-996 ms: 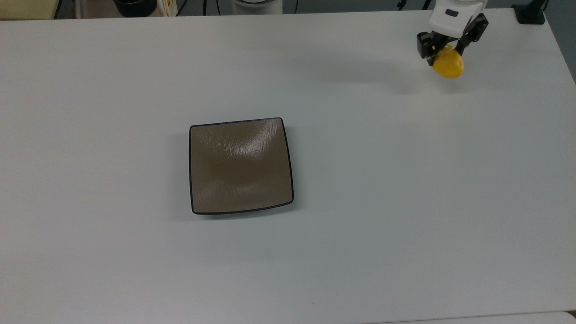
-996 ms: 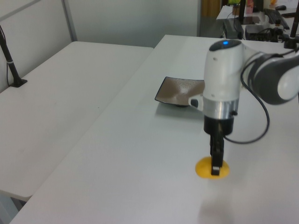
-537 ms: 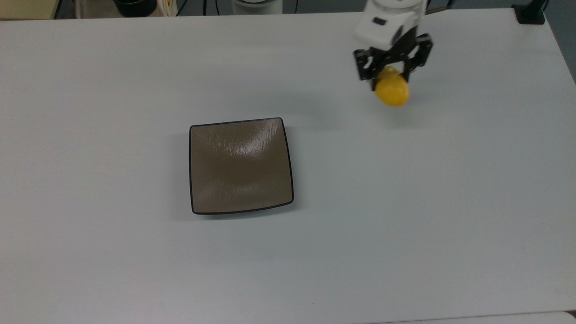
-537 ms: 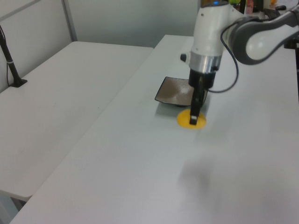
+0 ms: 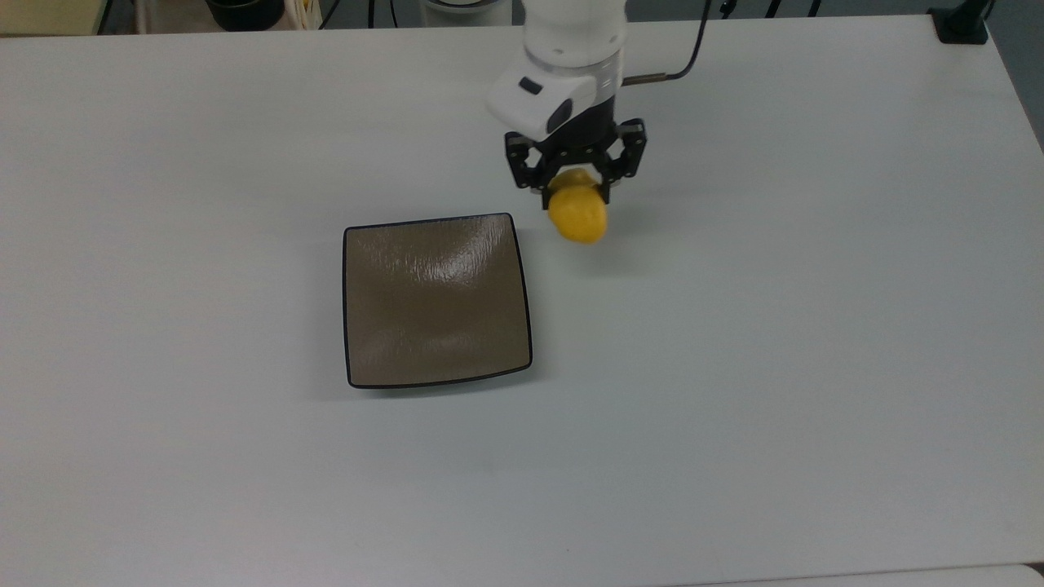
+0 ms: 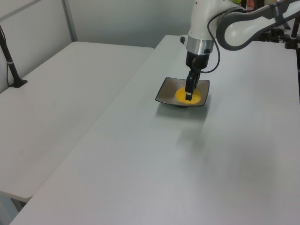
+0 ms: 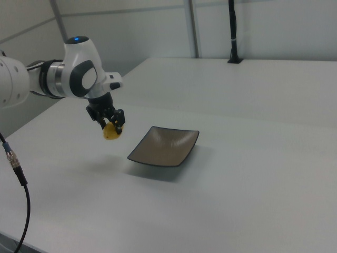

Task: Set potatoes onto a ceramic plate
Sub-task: 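Lift the potato and carry it over the brown square plate, then lower the potato onto the plate and open the gripper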

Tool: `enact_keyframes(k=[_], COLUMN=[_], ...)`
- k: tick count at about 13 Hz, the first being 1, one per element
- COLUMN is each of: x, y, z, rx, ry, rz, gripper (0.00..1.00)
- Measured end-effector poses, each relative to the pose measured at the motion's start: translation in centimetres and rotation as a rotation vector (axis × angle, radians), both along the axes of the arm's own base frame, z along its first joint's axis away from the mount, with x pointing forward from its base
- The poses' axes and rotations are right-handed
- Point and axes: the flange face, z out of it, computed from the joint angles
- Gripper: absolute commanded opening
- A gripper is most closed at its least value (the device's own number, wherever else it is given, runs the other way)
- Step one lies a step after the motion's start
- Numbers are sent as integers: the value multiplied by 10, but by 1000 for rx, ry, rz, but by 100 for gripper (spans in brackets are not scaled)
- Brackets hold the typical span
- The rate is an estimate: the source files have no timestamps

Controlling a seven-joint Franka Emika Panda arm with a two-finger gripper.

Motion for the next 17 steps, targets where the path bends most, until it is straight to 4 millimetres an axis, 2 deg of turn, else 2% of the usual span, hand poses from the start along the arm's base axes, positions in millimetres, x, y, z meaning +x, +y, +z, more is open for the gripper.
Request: enact_keyframes(k=[2,3,4,5,6,7,10,13,17], x=[11,18,24,28,33,37,45,48,34], y=[-16,-26,-35,-44,-50,-53,-55,-58,-77], z=[-8,-16,-25,-36,-44,-47,-33,-28,-20], rx=[0,-6,-20,-29,-30,-27,-20,-18,-62], ry=[-20,-28,-27,-25,-29,-39,-69,-76,95], rz=[-23,-34,-41,-49,-56,-61,-67,-73,-95], gripper=[55,64,83,96,100,100,100,100,100])
